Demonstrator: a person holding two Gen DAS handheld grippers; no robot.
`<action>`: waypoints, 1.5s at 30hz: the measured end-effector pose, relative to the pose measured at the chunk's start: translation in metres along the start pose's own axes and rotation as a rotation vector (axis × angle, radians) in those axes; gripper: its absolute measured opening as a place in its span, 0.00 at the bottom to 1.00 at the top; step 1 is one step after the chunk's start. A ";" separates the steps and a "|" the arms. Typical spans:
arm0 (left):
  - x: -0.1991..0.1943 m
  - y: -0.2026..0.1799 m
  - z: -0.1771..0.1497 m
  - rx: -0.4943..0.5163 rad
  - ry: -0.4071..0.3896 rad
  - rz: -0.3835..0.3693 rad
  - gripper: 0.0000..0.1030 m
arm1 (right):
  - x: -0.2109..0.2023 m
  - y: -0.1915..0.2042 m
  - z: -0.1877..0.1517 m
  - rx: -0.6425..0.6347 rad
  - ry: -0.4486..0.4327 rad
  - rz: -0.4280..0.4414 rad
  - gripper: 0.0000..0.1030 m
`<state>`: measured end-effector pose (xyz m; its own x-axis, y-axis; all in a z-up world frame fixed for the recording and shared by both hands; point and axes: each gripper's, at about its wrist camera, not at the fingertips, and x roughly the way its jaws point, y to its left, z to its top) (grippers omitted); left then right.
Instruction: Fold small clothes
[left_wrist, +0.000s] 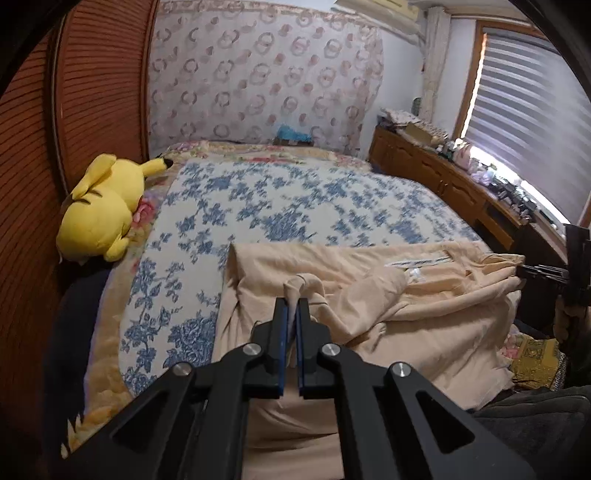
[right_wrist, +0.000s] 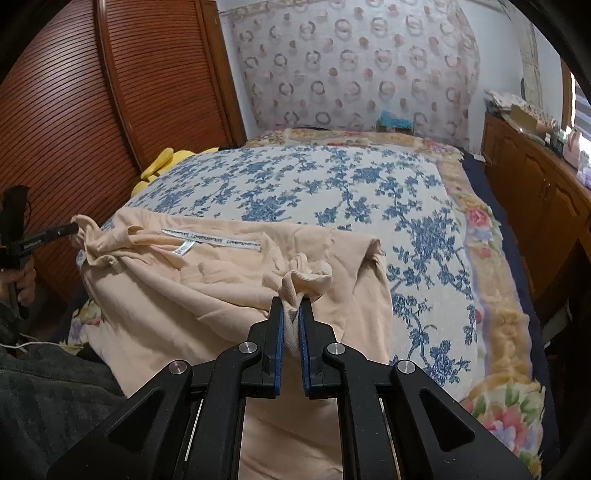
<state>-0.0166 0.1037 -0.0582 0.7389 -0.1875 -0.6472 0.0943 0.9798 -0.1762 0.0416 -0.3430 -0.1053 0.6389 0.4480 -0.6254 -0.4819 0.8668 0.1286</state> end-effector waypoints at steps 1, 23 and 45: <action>0.003 0.002 -0.002 -0.014 0.010 0.006 0.00 | 0.001 -0.002 -0.003 0.008 0.013 0.006 0.05; 0.056 0.029 0.037 0.088 0.069 0.067 0.61 | 0.014 -0.013 0.027 -0.042 -0.059 -0.092 0.58; 0.125 0.042 0.038 0.029 0.152 0.032 0.51 | 0.094 -0.051 0.041 0.026 0.110 -0.047 0.58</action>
<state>0.1054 0.1242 -0.1187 0.6329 -0.1622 -0.7571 0.0932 0.9867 -0.1335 0.1508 -0.3364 -0.1396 0.5904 0.3810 -0.7115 -0.4360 0.8924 0.1161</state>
